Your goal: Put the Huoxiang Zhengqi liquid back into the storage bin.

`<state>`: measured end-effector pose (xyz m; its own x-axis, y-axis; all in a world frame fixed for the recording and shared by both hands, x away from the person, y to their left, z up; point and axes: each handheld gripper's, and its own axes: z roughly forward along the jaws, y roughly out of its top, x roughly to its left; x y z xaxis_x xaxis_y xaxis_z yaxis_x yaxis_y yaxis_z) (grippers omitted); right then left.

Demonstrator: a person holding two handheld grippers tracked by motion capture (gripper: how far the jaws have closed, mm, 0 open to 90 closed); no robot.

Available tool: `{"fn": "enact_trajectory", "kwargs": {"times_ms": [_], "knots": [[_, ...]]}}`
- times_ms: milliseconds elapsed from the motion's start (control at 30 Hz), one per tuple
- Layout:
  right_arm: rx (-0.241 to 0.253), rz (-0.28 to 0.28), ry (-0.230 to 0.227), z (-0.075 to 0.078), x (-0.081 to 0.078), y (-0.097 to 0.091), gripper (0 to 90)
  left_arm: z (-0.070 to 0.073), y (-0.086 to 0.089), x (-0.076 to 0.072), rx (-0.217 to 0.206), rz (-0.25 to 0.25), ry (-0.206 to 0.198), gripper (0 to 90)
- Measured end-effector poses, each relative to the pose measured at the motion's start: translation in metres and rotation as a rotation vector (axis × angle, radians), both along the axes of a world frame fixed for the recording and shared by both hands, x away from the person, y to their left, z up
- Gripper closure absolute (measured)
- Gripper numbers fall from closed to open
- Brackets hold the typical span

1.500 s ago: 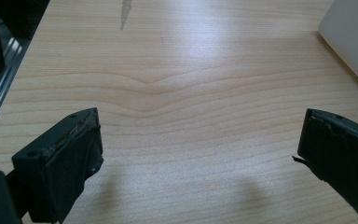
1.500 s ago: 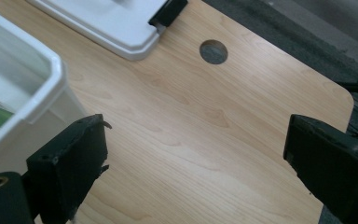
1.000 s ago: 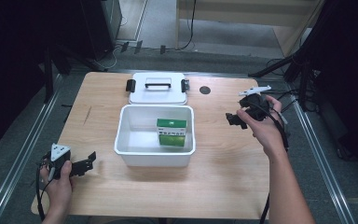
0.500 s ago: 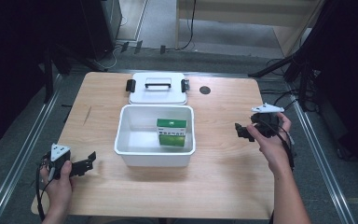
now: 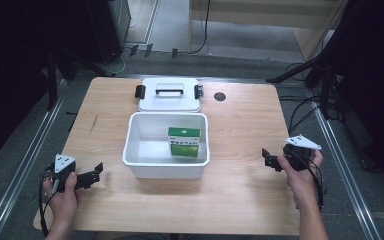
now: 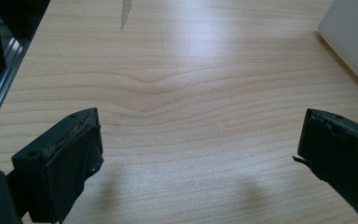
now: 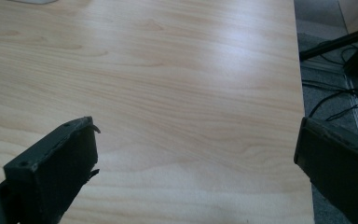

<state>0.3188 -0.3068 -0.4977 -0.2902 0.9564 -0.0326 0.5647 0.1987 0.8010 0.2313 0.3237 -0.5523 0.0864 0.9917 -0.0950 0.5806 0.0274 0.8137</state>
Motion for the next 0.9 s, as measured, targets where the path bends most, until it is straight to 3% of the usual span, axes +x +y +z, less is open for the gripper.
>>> {"fn": "enact_trajectory", "kwargs": {"times_ms": [133,367,400,733,900], "knots": [[0.02,-0.035,-0.009,-0.014,-0.016,-0.013,0.0,0.0,0.0,0.0,0.001,0.002,-0.002,0.6],[0.045,-0.045,-0.01,-0.026,-0.033,-0.021,0.0,0.0,0.0,0.0,0.001,0.003,0.0,0.6],[0.043,-0.042,-0.008,-0.03,-0.041,-0.022,0.0,0.0,0.0,0.0,-0.001,0.003,0.0,0.6],[0.087,-0.065,-0.039,-0.037,-0.07,-0.037,0.0,0.0,0.0,0.0,-0.003,0.005,-0.002,0.6],[0.128,-0.105,-0.059,-0.044,-0.084,-0.048,0.0,0.0,0.0,0.0,0.0,0.004,-0.002,0.6]]}}
